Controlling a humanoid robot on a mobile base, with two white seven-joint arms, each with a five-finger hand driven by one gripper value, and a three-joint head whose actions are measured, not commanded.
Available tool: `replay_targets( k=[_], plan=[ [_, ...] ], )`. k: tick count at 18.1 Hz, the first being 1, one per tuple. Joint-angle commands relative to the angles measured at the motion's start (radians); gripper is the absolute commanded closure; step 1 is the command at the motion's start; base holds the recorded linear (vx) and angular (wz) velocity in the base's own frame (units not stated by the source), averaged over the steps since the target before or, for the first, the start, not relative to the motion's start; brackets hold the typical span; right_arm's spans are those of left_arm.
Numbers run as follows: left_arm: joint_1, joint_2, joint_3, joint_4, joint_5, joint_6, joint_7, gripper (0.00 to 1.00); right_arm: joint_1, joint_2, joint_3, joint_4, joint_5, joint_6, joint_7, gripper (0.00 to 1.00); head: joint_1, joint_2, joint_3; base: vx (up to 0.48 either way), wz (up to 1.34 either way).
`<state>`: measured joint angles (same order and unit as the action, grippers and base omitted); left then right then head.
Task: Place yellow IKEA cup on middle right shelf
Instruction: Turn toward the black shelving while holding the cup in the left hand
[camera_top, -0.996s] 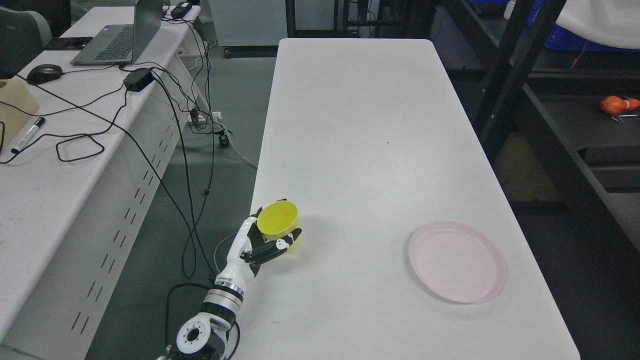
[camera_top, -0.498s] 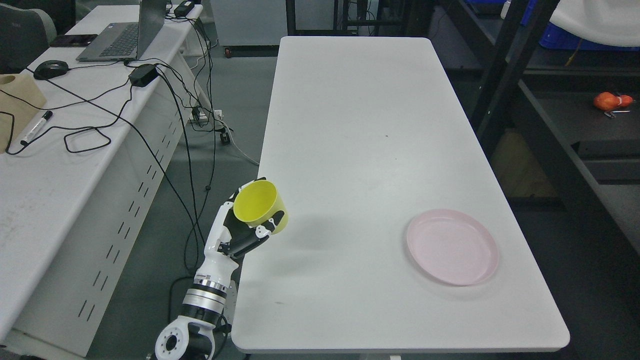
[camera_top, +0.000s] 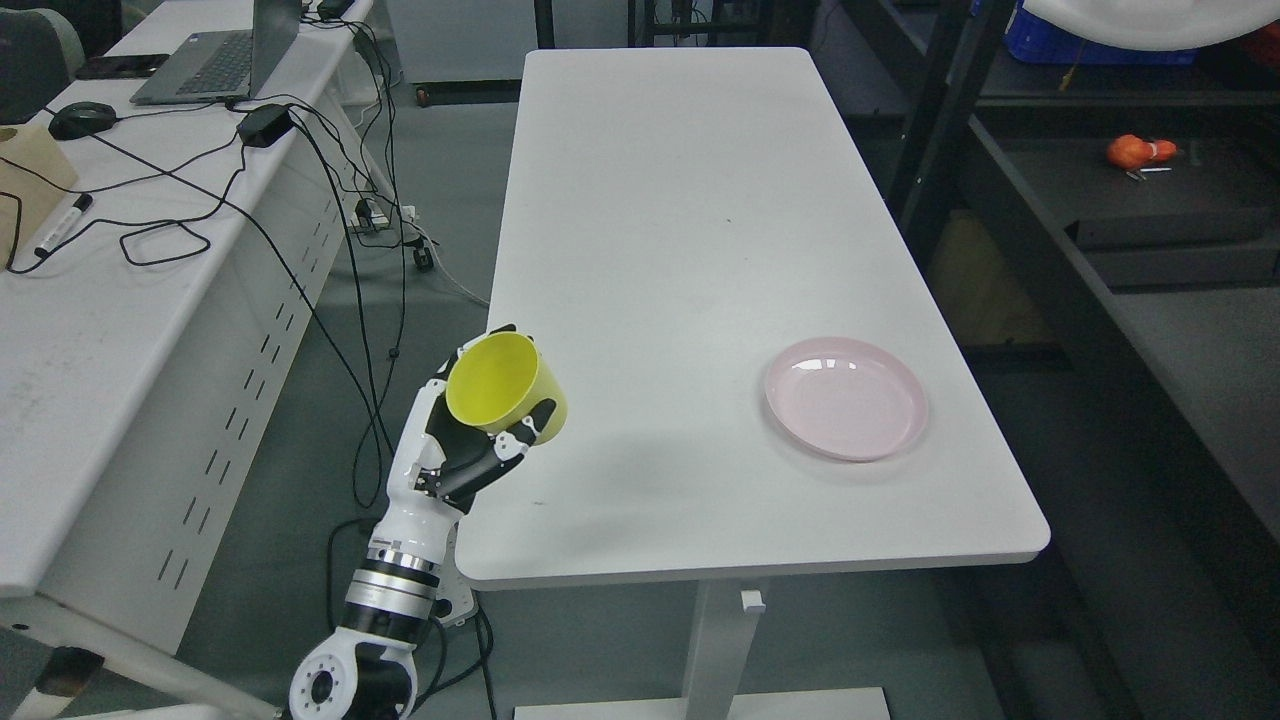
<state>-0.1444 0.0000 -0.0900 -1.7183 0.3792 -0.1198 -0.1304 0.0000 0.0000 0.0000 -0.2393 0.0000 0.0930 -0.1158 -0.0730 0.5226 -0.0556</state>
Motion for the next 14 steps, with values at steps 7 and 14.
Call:
replay_targets(
  k=[7,14],
  plan=[
    [0.006,0.017,-0.047,-0.055,0.001,0.000,0.000,0.99,0.014,-0.017,0.017,0.000,-0.025,0.001,-0.001,0.01,0.0000,0.000,0.000,-0.251,-0.35],
    [0.009,0.017,-0.070,-0.043,0.004,-0.037,0.000,0.99,0.014,-0.017,0.017,0.000,-0.025,0.001,-0.001,0.01,0.0000,0.000,0.000,-0.234,-0.74]
  ],
)
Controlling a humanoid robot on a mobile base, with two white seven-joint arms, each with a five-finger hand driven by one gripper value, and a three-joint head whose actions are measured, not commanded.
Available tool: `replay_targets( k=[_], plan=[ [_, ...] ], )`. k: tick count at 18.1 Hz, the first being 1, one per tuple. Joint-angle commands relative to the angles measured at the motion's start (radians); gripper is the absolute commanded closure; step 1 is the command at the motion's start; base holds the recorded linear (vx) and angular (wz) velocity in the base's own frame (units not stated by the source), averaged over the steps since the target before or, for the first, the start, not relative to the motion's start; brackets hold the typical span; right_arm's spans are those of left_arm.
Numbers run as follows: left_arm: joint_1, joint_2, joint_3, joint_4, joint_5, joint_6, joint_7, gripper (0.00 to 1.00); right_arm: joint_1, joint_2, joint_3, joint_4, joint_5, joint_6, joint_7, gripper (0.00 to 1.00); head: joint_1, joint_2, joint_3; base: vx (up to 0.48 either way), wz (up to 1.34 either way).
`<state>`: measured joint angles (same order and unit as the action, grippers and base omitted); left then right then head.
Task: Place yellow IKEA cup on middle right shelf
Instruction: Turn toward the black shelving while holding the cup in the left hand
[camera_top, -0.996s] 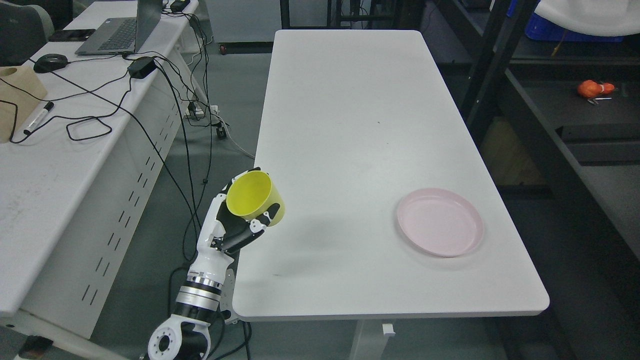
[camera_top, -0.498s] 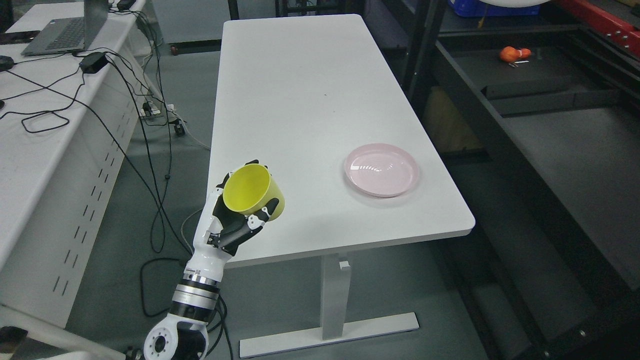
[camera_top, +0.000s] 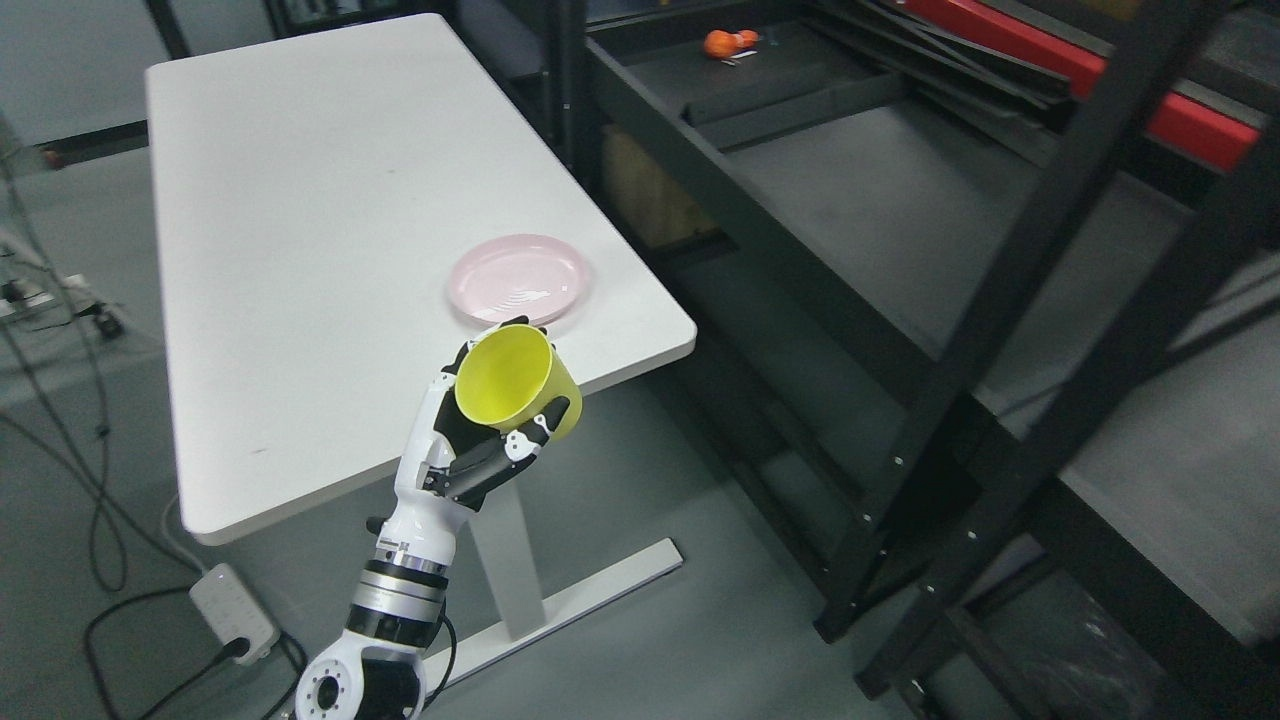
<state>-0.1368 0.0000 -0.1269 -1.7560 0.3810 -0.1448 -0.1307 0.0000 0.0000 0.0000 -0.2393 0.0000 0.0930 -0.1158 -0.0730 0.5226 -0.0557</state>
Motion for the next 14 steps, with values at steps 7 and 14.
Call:
replay_targets(
  k=[7,14],
  plan=[
    [0.002,0.017,-0.097,0.004,0.002,-0.052,0.002,0.98,0.014,-0.017,0.017,0.000,-0.025,0.001,-0.001,0.01,0.0000,0.000,0.000,-0.188,-1.04],
    [-0.001,0.017,-0.109,0.006,0.002,-0.061,0.000,0.98,0.014,-0.017,0.017,0.000,-0.025,0.001,-0.001,0.01,0.0000,0.000,0.000,-0.135,-0.91]
  ],
)
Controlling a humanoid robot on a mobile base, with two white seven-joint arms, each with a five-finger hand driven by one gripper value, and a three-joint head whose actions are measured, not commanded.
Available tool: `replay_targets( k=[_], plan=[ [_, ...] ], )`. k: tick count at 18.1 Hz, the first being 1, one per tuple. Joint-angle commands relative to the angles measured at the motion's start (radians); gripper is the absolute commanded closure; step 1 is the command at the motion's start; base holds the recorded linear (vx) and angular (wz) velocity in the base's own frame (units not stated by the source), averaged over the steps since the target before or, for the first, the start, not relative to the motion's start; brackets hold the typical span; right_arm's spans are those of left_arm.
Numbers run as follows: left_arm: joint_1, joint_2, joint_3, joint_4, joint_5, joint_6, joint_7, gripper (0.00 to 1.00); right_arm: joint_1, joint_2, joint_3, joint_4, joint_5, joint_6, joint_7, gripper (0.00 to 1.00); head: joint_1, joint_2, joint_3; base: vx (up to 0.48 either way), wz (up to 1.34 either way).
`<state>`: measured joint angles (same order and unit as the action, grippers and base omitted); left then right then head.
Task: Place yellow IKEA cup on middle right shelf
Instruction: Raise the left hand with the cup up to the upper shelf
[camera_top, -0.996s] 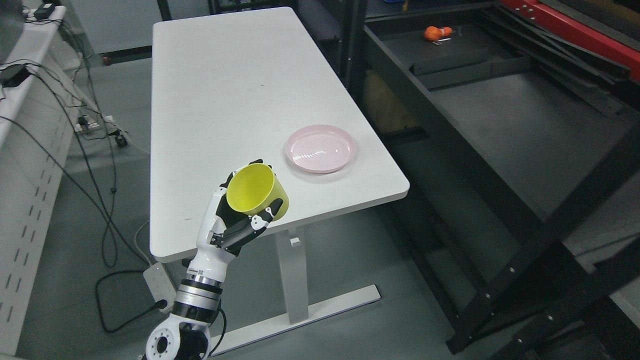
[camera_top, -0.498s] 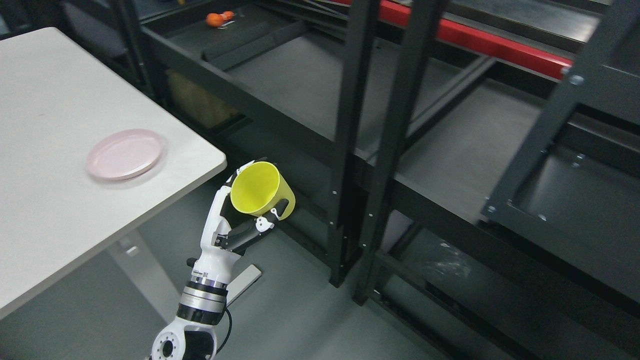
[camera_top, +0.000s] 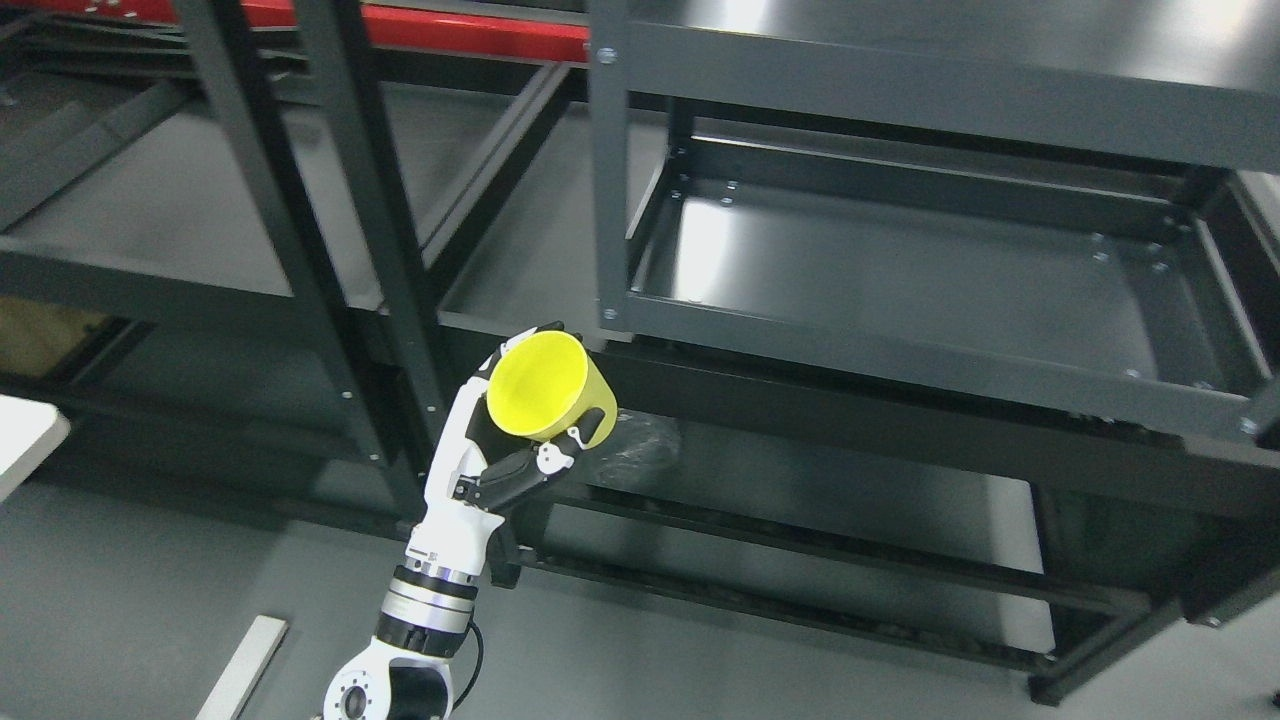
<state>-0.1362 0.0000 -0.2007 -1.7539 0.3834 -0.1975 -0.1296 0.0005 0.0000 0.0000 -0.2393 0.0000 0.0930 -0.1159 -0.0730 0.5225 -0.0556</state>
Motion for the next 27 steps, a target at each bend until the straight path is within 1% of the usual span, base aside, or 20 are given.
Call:
replay_targets(
  k=[1,5,8,11,13,14,16,19,21,23,24,27],
  plan=[
    [-0.002,0.017,-0.043,0.004,0.000,-0.017,-0.001,0.98,0.013,-0.017,0.017,0.000,-0.025,0.001,-0.001,0.01,0.0000,0.000,0.000,-0.108,-0.82],
    [-0.003,0.017,-0.086,0.004,0.000,-0.059,-0.001,0.98,0.013,-0.017,0.017,0.000,-0.025,0.001,-0.001,0.01,0.0000,0.000,0.000,-0.040,-0.62],
    [-0.016,0.017,-0.108,-0.002,0.000,-0.097,-0.005,0.98,0.013,-0.017,0.018,0.000,-0.025,0.001,-0.001,0.01,0.0000,0.000,0.000,0.034,-0.18],
    [-0.065,0.017,-0.150,-0.007,-0.001,-0.115,-0.024,0.98,0.013,-0.017,0.017,0.000,-0.025,0.001,-0.001,0.01,0.0001,0.000,0.000,0.051,0.00],
    [-0.120,0.017,-0.215,-0.006,-0.001,-0.115,-0.028,0.98,0.013,-0.017,0.017,0.000,-0.025,0.001,-0.001,0.01,0.0001,0.000,0.000,0.042,-0.07],
    [-0.155,0.017,-0.253,-0.004,-0.003,-0.115,-0.028,0.98,0.013,-0.017,0.017,0.000,-0.025,0.001,-0.001,0.01,0.0001,0.000,0.000,0.038,-0.11],
    [-0.232,0.017,-0.285,0.001,-0.003,-0.109,-0.027,0.98,0.013,-0.017,0.017,0.000,-0.025,0.001,-0.001,0.01,0.0000,0.000,0.000,0.047,-0.09],
    [-0.345,0.017,-0.289,0.001,-0.003,-0.100,-0.027,0.98,0.013,-0.017,0.017,0.000,-0.025,0.001,-0.001,0.01,0.0000,0.000,0.000,0.034,-0.11],
    [-0.466,0.017,-0.295,0.001,-0.001,-0.094,-0.027,0.98,0.013,-0.017,0.017,0.000,-0.025,0.001,-0.001,0.01,0.0001,0.000,0.000,0.045,-0.05],
    [-0.619,0.017,-0.366,0.002,0.038,-0.047,-0.018,0.98,0.013,-0.017,0.017,0.000,-0.025,0.001,-0.001,0.01,0.0000,0.000,0.000,0.046,-0.03],
    [-0.682,0.017,-0.382,0.002,0.063,-0.019,-0.015,0.98,0.013,-0.017,0.017,0.000,-0.025,0.001,-0.001,0.01,0.0000,0.000,0.000,0.046,-0.05],
    [-0.799,0.017,-0.405,0.004,0.100,0.030,0.043,0.99,0.012,-0.017,0.017,0.000,-0.025,0.001,-0.001,0.01,0.0001,0.000,0.000,0.059,-0.07]
  ],
)
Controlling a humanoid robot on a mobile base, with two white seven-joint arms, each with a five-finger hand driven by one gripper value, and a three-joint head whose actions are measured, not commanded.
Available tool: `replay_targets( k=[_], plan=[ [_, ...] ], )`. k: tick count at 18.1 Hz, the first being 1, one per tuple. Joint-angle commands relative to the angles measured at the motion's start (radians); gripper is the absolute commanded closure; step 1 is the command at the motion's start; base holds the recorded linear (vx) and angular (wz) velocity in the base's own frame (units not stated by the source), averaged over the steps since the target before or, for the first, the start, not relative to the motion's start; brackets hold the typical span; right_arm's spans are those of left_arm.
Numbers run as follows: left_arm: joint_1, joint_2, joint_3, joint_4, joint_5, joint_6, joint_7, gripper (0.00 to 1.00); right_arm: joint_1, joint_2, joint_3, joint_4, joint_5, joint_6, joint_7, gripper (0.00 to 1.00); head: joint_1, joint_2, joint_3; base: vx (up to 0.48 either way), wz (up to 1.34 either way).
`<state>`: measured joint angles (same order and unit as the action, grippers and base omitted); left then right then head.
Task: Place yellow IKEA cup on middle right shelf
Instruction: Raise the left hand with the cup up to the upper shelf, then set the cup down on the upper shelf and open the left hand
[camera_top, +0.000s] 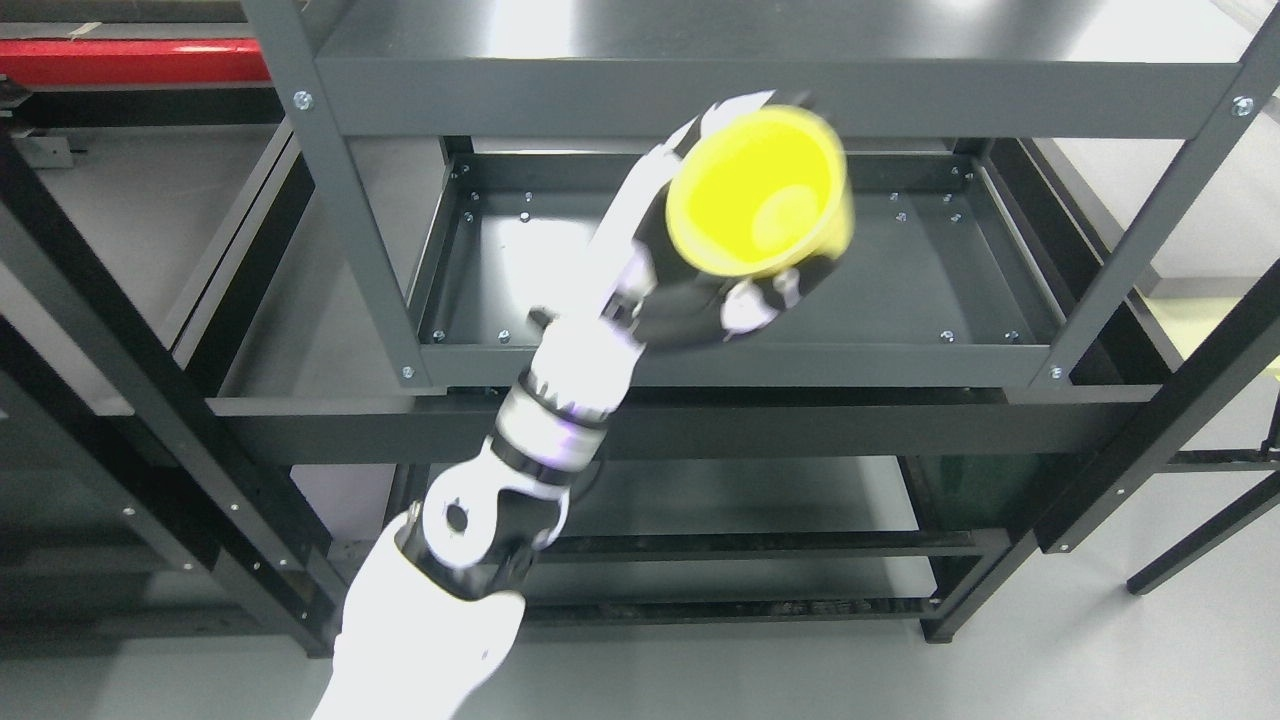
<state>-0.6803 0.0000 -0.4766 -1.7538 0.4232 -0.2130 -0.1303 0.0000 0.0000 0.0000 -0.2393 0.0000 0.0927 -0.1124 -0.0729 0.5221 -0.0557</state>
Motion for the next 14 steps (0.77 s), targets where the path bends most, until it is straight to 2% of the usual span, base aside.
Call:
replay_targets(
  k=[1,4,6,10,12,14],
  plan=[
    [-0.290,0.017,-0.129,0.003,0.089,0.061,0.061,1.00,0.014,-0.017,0.017,0.000,-0.025,0.001,-0.004,0.01,0.0000,0.000,0.000,0.070,-0.06],
    [-0.387,0.017,-0.111,0.017,0.190,0.113,0.077,1.00,0.014,-0.017,0.017,0.000,-0.025,0.001,-0.004,0.01,0.0000,0.000,0.000,0.087,-0.02],
    [-0.458,0.017,-0.054,0.089,0.219,0.206,0.148,1.00,0.014,-0.017,0.017,0.000,-0.025,0.001,-0.004,0.01,0.0000,0.000,0.000,0.102,0.02],
    [-0.495,0.017,0.009,0.189,0.249,0.426,0.305,1.00,0.014,-0.017,0.018,0.000,-0.025,0.001,-0.004,0.01,0.0000,0.000,0.000,0.124,0.10],
    [-0.507,0.017,0.029,0.253,0.273,0.495,0.322,1.00,0.014,-0.017,0.017,0.000,-0.025,0.001,-0.004,0.01,0.0000,0.000,0.000,0.123,0.15],
    [-0.509,0.017,0.044,0.382,0.298,0.549,0.322,1.00,0.014,-0.017,0.018,0.000,-0.025,0.001,-0.004,0.01,0.0000,0.000,0.000,0.075,0.09]
  ],
)
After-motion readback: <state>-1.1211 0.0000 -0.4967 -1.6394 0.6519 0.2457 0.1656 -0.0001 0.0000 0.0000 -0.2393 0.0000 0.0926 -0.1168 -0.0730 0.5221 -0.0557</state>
